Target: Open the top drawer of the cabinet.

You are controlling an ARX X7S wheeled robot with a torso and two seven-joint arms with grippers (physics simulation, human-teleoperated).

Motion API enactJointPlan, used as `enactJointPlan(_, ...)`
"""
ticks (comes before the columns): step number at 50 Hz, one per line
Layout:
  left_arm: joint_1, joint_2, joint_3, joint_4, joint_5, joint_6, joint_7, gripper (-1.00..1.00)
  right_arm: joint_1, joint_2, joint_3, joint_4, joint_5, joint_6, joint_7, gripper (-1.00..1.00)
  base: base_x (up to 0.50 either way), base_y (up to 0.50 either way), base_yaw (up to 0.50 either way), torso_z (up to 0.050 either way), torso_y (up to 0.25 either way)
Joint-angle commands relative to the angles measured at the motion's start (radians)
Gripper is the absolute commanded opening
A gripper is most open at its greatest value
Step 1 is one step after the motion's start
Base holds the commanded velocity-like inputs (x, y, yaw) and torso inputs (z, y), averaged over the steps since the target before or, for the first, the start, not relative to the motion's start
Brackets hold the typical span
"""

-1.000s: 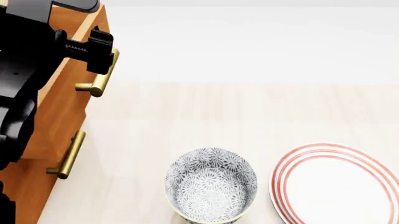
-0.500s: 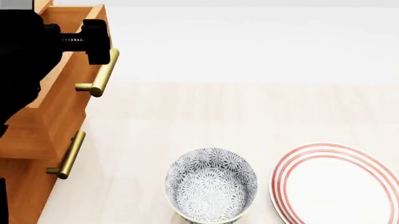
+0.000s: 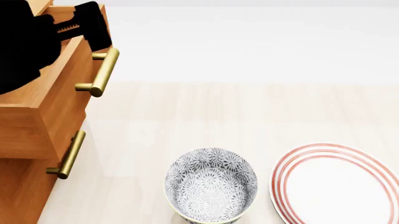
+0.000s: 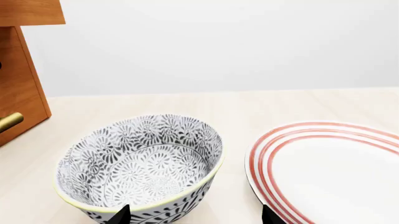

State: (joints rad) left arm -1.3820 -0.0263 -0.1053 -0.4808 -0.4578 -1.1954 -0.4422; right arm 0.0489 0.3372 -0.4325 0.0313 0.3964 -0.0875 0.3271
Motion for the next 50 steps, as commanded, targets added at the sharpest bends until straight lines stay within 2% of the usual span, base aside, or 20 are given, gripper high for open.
enactJointPlan(1,-0.038,0.012,-0.075,-0.089,-0.117,-0.003,-0.089,1.00,0.001,-0.017,0.020,-0.003,-0.015,0.002,-0.018,1.00,0.00,0.00,0.00,0.000,0.000)
enactJointPlan(13,-0.069,0.005,-0.107,-0.163,-0.153,0.027,-0.155,1.00,0.005,-0.016,0.019,0.001,-0.012,0.001,-0.016,1.00,0.00,0.00,0.00,0.000,0.000)
enactJointPlan(28,-0.087,0.013,-0.187,-0.259,-0.271,0.029,-0.258,1.00,0.004,-0.013,0.015,-0.004,-0.008,0.005,-0.013,1.00,0.00,0.00,0.00,0.000,0.000)
enactJointPlan(50,-0.082,-0.013,-0.137,-0.310,-0.297,0.085,-0.259,1.00,0.002,-0.009,0.008,-0.005,-0.004,0.007,-0.010,1.00,0.00,0.00,0.00,0.000,0.000)
